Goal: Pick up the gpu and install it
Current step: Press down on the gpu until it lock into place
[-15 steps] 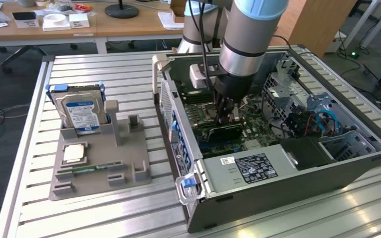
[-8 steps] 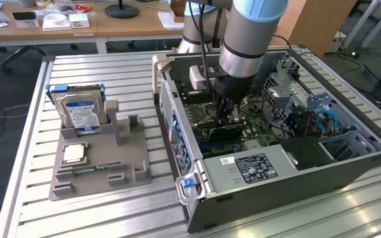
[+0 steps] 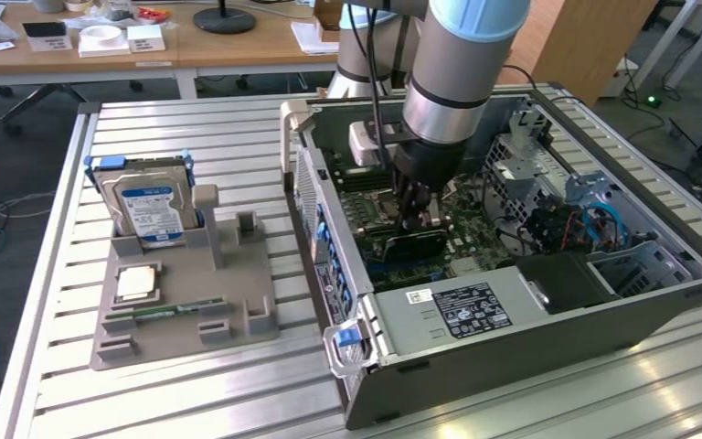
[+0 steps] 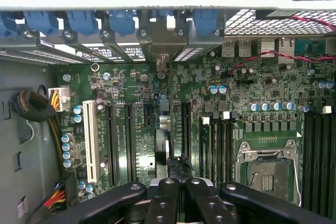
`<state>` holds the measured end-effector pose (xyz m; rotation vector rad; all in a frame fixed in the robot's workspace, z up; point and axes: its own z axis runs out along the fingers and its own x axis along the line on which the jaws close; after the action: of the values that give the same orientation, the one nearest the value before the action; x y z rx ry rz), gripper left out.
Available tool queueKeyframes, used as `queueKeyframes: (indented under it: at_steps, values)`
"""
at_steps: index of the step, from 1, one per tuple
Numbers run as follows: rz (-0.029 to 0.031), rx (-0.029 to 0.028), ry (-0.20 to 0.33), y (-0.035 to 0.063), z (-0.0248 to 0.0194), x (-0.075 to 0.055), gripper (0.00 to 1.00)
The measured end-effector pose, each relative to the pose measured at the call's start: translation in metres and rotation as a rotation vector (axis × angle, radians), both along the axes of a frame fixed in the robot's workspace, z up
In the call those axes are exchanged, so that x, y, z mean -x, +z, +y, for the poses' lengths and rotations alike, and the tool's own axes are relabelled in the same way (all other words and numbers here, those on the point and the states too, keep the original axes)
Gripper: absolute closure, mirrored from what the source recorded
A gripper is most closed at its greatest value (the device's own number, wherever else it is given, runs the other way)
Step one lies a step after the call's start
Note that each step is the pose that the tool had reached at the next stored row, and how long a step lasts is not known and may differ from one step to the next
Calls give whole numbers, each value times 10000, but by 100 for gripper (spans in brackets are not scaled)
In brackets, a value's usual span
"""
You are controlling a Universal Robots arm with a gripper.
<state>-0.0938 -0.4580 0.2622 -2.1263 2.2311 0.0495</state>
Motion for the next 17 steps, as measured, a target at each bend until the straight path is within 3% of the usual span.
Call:
queueKeyframes:
  at_steps: [17]
  values:
    - [-2,1,-1,-11,0,31,89]
